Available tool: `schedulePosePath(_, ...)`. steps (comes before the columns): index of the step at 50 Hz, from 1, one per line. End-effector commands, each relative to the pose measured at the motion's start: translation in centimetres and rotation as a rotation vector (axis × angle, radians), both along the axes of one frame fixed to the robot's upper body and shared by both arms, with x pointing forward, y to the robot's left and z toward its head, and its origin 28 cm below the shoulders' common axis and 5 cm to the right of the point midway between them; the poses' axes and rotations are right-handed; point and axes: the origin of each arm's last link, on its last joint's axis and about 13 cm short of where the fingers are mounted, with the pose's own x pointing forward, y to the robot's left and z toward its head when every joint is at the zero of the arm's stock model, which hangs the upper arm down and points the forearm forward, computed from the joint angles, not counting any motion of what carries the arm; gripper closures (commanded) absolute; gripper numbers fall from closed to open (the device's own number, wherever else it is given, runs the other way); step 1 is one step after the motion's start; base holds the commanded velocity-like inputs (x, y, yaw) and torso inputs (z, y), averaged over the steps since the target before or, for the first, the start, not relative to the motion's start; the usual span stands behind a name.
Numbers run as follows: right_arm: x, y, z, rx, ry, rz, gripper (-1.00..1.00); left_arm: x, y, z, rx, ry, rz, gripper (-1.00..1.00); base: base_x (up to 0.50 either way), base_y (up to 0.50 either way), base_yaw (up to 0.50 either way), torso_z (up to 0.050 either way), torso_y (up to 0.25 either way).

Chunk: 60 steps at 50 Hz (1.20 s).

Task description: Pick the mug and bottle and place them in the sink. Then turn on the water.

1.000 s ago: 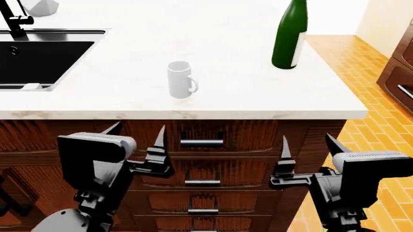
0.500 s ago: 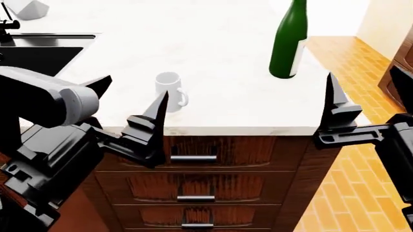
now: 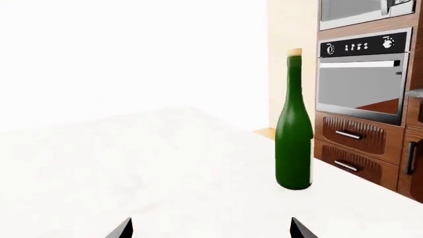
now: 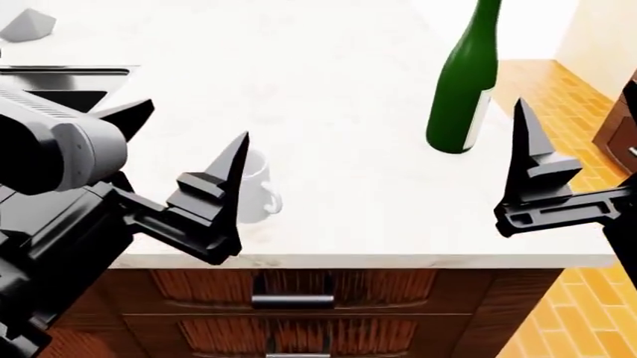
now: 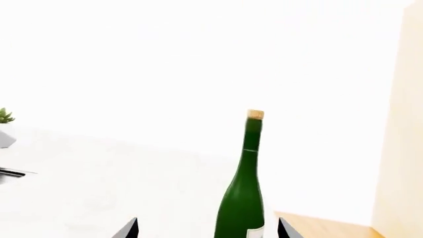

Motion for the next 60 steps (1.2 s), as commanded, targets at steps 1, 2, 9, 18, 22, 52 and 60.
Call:
schedulePosePath(1,-1.0,-0.2,0.9,0.001,-0.018,0.011,-1.0,-0.4,0.2,0.5,0.012,0.006,0.003,-1.0,0.34,0.0,0.0,0.0,0.0)
schedulePosePath(2,-1.1,-0.2,1.0,0.002,-0.019,0.012,-1.0,-0.5,0.2,0.6,0.015,0.009,0.003,-1.0,0.34,0.0,0.0,0.0,0.0)
schedulePosePath(9,-2.0,-0.4,1.6,0.01,-0.015,0.03,-1.0,-1.2,0.4,1.3,0.027,0.022,-0.004,-1.0,0.34,0.0,0.0,0.0,0.0)
schedulePosePath(18,-2.9,-0.9,2.2,0.001,-0.005,0.06,-1.0,-2.1,2.5,1.4,0.067,0.103,-0.046,-1.0,0.04,0.0,0.0,0.0,0.002)
schedulePosePath(22,-3.3,-0.9,2.6,-0.012,-0.006,0.08,-1.0,-2.0,3.8,2.0,0.103,0.145,-0.065,-1.0,0.0,0.0,0.0,0.0,0.0)
schedulePosePath(52,-3.4,-0.7,2.5,-0.05,-0.001,0.121,-1.0,2.8,7.0,-0.4,0.345,0.309,-0.293,-1.0,0.0,0.0,0.0,0.0,0.0)
schedulePosePath(60,-3.6,-0.9,2.6,-0.052,0.002,0.126,-1.0,2.7,7.5,-1.1,0.204,0.341,-0.361,-1.0,0.0,0.0,0.0,0.0,0.0)
